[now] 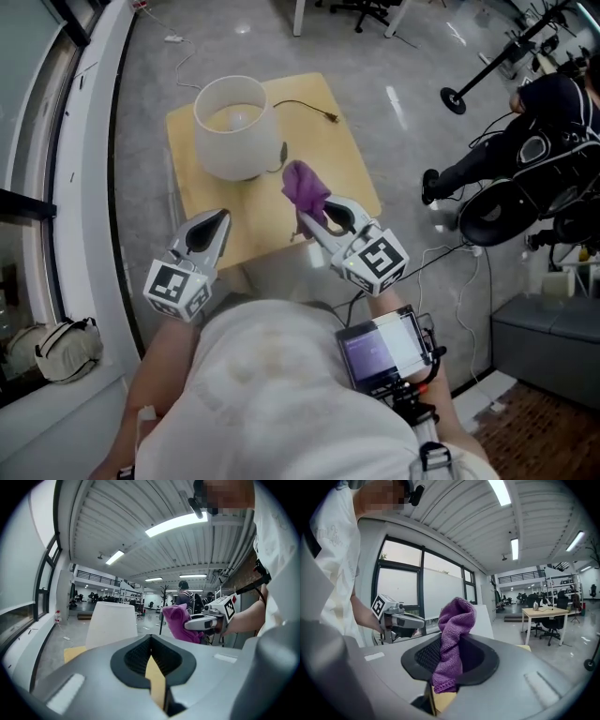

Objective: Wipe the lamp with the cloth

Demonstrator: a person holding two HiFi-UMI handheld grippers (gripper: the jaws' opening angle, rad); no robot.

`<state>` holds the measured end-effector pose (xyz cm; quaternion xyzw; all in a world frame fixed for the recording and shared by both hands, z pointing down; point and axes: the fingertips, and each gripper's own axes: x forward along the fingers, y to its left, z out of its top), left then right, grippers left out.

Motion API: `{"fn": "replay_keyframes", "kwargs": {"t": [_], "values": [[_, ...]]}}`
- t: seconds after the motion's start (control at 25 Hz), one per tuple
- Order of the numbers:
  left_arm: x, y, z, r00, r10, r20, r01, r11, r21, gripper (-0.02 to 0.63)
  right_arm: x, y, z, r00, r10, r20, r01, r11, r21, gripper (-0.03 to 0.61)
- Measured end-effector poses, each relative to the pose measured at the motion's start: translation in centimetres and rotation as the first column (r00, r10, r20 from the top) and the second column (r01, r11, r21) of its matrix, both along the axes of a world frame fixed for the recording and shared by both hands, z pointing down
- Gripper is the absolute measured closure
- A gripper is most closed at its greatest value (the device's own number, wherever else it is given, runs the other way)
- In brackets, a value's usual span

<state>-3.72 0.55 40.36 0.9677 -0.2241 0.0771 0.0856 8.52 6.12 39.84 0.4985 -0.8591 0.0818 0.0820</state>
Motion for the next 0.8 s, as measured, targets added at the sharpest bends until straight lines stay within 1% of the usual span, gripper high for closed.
{"fn": "replay_keyframes", "kwargs": {"t": [0.16,0.32,0.6,0.8], "values": [[0.3,1.0,-0.1,1.000,-0.029,0.011,0.029,1.000,-0.011,0.614,-0.3,0.3,-0.5,0.999,-0.037,0.014,0.036,0.999,0.007,0.476],[0.9,2.7,0.3,0.998,-0.054,0.015,0.054,0.998,-0.014,0.614,-0.1,1.6,-0.3,0.998,-0.059,0.035,0.059,0.998,0.006,0.476],[1.9,4.6,1.6,0.999,-0.051,0.016,0.052,0.998,-0.036,0.614,0.4,3.2,0.9,0.996,-0.072,0.045,0.072,0.997,-0.018,0.476],[2.5,5.4,1.2,0.999,-0.043,0.018,0.043,0.999,-0.007,0.614,0.3,4.0,1.1,0.995,-0.084,0.053,0.085,0.996,-0.009,0.476]]}}
